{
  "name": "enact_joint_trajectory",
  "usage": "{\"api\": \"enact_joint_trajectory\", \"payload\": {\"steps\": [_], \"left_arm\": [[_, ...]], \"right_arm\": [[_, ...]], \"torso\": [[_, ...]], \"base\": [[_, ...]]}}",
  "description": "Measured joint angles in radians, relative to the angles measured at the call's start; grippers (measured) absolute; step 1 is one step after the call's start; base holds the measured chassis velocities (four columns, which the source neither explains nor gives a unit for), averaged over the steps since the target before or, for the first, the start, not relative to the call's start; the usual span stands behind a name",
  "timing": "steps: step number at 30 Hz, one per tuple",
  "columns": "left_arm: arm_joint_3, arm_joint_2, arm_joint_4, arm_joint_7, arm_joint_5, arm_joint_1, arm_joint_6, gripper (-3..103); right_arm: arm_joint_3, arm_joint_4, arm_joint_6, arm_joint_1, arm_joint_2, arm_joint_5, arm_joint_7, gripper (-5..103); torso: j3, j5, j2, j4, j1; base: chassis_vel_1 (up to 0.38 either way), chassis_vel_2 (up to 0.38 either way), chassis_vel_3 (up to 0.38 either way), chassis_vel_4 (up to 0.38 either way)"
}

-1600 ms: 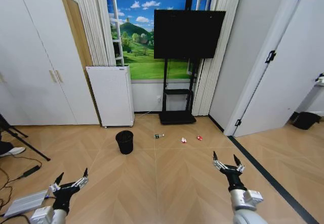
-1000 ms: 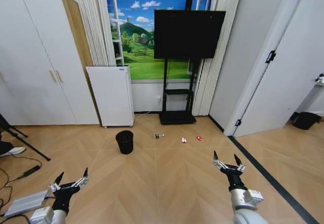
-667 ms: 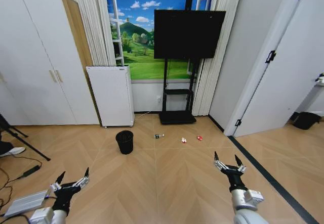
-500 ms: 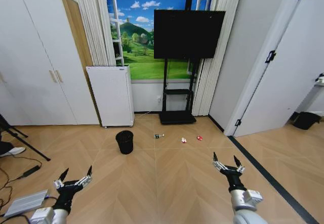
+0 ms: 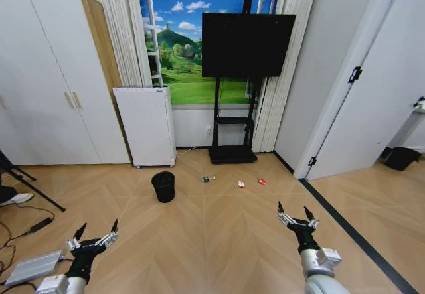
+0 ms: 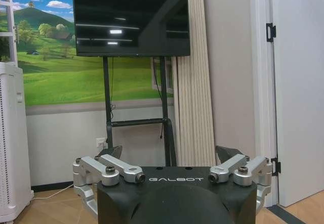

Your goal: Pick up the trash bin and place the garbage on the floor into it.

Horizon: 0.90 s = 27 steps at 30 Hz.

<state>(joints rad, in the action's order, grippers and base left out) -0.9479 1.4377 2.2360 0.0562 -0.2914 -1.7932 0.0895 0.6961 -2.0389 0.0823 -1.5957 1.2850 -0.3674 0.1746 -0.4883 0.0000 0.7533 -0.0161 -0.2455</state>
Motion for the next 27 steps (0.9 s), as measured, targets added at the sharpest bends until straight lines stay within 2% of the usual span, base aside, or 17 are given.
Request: {"api": "enact_joint_trajectory", "payload": {"steps": [12, 19, 23, 26, 27], "left_arm": [[0.001, 0.002, -0.006, -0.002, 0.002, -0.002, -0.004, 100], [0.002, -0.001, -0.01, -0.003, 0.003, -0.003, -0.006, 100], [0.002, -0.002, -0.008, -0.003, 0.002, -0.003, -0.006, 100], [0.002, -0.001, -0.008, -0.003, 0.002, -0.003, -0.006, 100], [0.002, -0.001, -0.008, -0.003, 0.002, -0.003, -0.007, 100]], "right_arm": [[-0.001, 0.021, 0.018, 0.01, 0.001, -0.007, 0.009, 100], [0.0, 0.022, 0.02, 0.008, 0.004, -0.007, 0.013, 100], [0.0, 0.022, 0.022, 0.007, 0.005, -0.006, 0.014, 100], [0.0, 0.02, 0.023, 0.006, 0.005, -0.006, 0.014, 100], [-0.001, 0.02, 0.023, 0.005, 0.005, -0.006, 0.014, 100]], "torso": [[0.0, 0.0003, 0.0, -0.0001, 0.0], [0.0, -0.0002, 0.0, -0.0002, 0.0], [0.0, 0.0005, 0.0, 0.0001, 0.0], [0.0, -0.0005, 0.0, 0.0, 0.0], [0.0, 0.0009, 0.0, -0.0001, 0.0]], "base": [[-0.139, 0.141, 0.135, -0.143], [-0.244, 0.246, 0.249, -0.219], [-0.311, 0.308, 0.322, -0.327], [-0.344, 0.359, 0.358, -0.355], [-0.367, 0.363, 0.357, -0.357]]}}
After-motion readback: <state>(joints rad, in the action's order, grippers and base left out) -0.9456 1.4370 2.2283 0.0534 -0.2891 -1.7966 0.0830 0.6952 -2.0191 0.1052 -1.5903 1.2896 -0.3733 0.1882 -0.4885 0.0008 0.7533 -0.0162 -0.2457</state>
